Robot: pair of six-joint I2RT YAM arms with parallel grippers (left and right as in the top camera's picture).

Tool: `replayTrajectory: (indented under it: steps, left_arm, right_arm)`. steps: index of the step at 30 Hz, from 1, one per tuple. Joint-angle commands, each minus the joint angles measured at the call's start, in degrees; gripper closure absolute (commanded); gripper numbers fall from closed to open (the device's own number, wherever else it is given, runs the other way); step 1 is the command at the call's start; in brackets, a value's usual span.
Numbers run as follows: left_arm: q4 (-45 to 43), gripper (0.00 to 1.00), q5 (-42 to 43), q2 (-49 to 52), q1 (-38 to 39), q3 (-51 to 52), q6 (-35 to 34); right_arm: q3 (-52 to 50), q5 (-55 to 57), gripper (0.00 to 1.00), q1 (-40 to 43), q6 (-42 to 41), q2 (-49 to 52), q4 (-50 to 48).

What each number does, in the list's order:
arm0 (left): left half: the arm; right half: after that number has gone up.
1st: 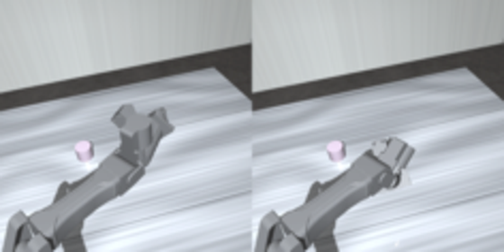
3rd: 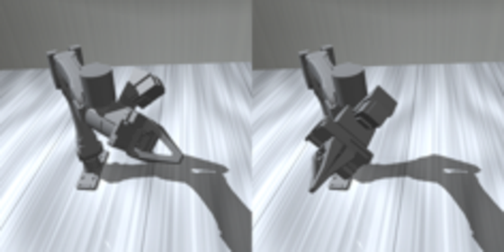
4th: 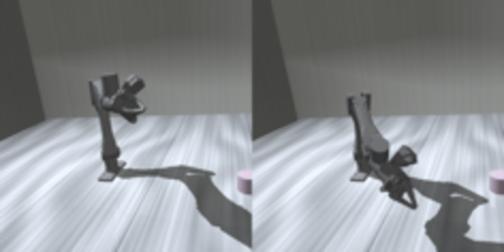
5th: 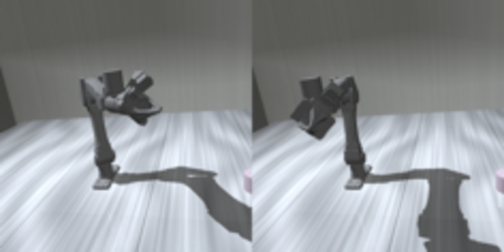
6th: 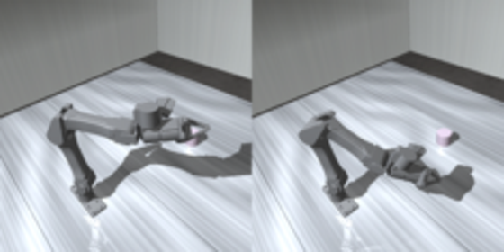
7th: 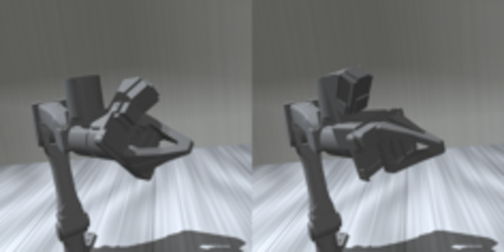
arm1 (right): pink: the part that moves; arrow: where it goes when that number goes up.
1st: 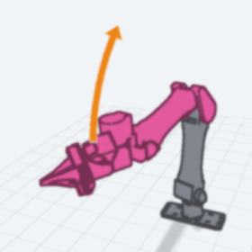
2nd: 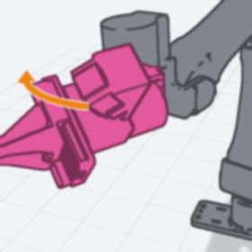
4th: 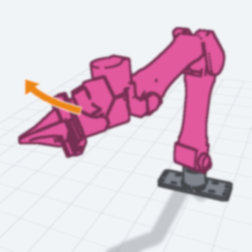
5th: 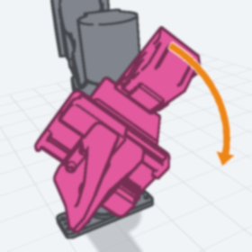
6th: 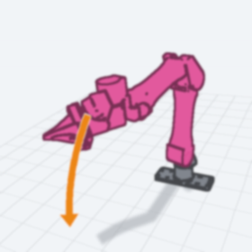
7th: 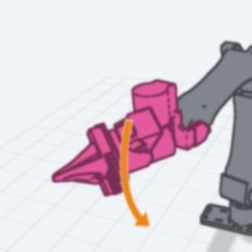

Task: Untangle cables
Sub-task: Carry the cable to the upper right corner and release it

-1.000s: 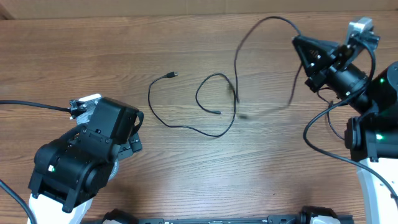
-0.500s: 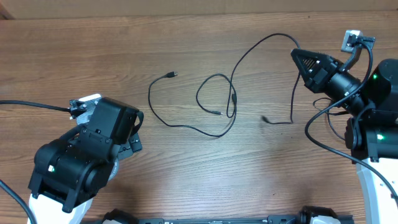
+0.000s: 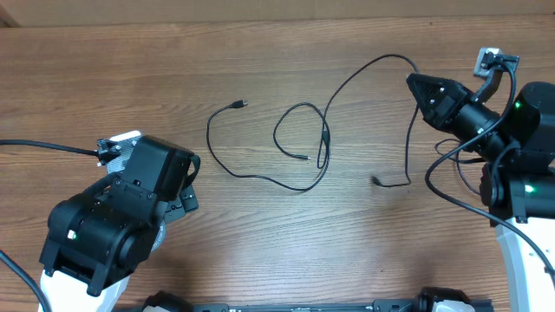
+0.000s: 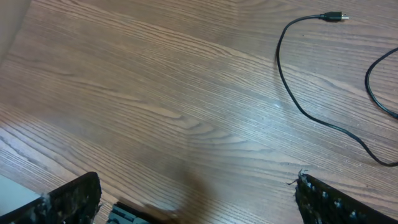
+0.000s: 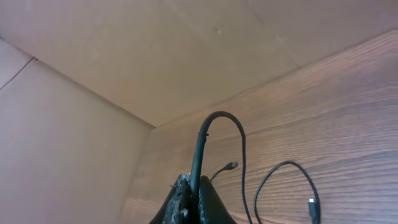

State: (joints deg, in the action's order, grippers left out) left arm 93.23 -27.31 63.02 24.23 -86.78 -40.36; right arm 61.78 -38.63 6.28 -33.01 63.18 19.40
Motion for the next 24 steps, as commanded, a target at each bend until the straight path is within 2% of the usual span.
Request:
replayTrajectory:
  steps: [1,7,10,11,14,15,19,24]
  left_arm:
    - [-0.1,0.00,-1.2,0.0,-0.2,0.1,-0.8]
    - [-0.1,0.00,-1.2,0.0,-0.2,0.1,-0.8]
    - [-0.1,0.00,-1.2,0.2,-0.2,0.1,-0.8]
    - [-0.1,0.00,-1.2,0.2,-0.2,0.1,-0.8]
    - [-0.1,0.00,-1.2,0.3,-0.2,0.1,-0.8]
    - [-0.1,0.01,-1.2,0.3,-0.2,0.1,-0.8]
    - [-0.1,0.01,-1.2,0.3,-0.2,0.1,-0.8]
    - [-0.1,0.01,-1.2,0.3,-0.2,0.1,-0.8]
  right_arm:
    - [1.3,5.5,0.96,0.2,0.4,0.4,-0.2]
    - [1.3,26.5,0.96,3.8,0.4,0.6,-2.6]
    - [1.3,36.4,0.96,6.3,1.2,2.0,-8.6]
    - [1.3,37.8,0.96,6.4,3.8,2.7,-11.2]
    - [1.3,40.9,0.96,6.3,19.6,6.4,-22.5]
    - [1.3,42.6,0.96,6.3,22.4,7.7,-25.2]
    - [1.3,53.6,0.96,7.1,26.5,15.6,-37.3]
    - [1.7,54.0,0.96,12.0,29.0,27.4,-53.0]
